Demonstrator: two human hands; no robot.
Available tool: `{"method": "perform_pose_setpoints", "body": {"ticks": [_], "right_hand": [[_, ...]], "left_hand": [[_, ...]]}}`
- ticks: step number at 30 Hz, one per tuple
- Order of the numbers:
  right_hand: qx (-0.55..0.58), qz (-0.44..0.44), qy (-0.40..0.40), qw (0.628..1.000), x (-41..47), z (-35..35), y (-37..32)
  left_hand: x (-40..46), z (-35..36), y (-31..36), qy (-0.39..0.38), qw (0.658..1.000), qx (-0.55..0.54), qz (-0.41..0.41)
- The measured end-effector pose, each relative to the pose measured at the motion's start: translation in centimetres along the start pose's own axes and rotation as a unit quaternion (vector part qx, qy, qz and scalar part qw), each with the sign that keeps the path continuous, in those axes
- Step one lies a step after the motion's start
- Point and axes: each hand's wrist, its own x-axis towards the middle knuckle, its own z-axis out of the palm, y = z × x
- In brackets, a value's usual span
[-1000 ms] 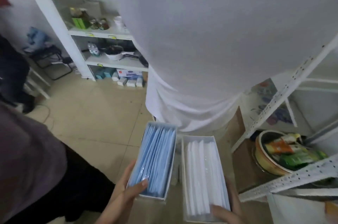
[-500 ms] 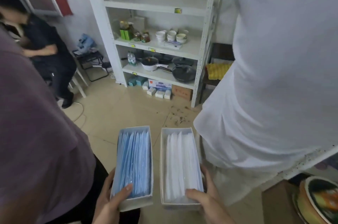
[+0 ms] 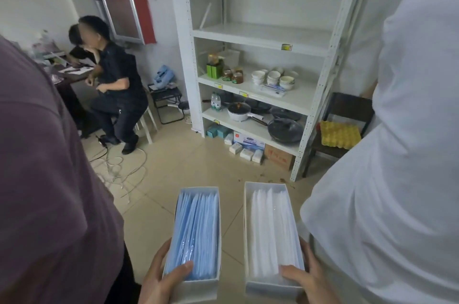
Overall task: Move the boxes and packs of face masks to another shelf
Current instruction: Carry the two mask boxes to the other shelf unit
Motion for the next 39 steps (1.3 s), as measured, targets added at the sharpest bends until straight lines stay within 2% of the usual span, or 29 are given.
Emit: {"method": "perform_pose_setpoints", "body": {"ticks": [5,11,15,18,26,33,39], "right_hand": [[-0.038,0.012,-0.035,0.999,6.8,0.7,-4.5],[0.006,0.037,-0.067,0.997,17.0,3.3,-9.3],[-0.013,0.022,-0.073,0.997,23.5,6.2,-11.7],[-0.002,0.014,-0.068,0.998,28.2,8.5,-13.2],[0.056,0.028,-0.115,0.991,39.2,12.8,-16.4],[0.057,0.028,-0.122,0.990,51.4,14.7,-20.8],[0.026,0.015,-0.140,0.990,61.1,17.3,-25.2]], "left_hand": [[5.3,0.5,3.1,0.028,0.999,-0.019,-0.020],[14.2,0.7,5.9,0.080,0.992,-0.090,-0.022],[21.3,-0.7,8.0,0.098,0.990,-0.094,-0.023],[26.1,-2.3,9.4,0.096,0.988,-0.122,-0.019],[37.2,-3.2,12.1,0.077,0.979,-0.186,-0.020],[49.0,-0.9,16.3,0.078,0.974,-0.214,0.002],[57.8,-1.1,20.5,0.090,0.976,-0.197,0.017]]}}
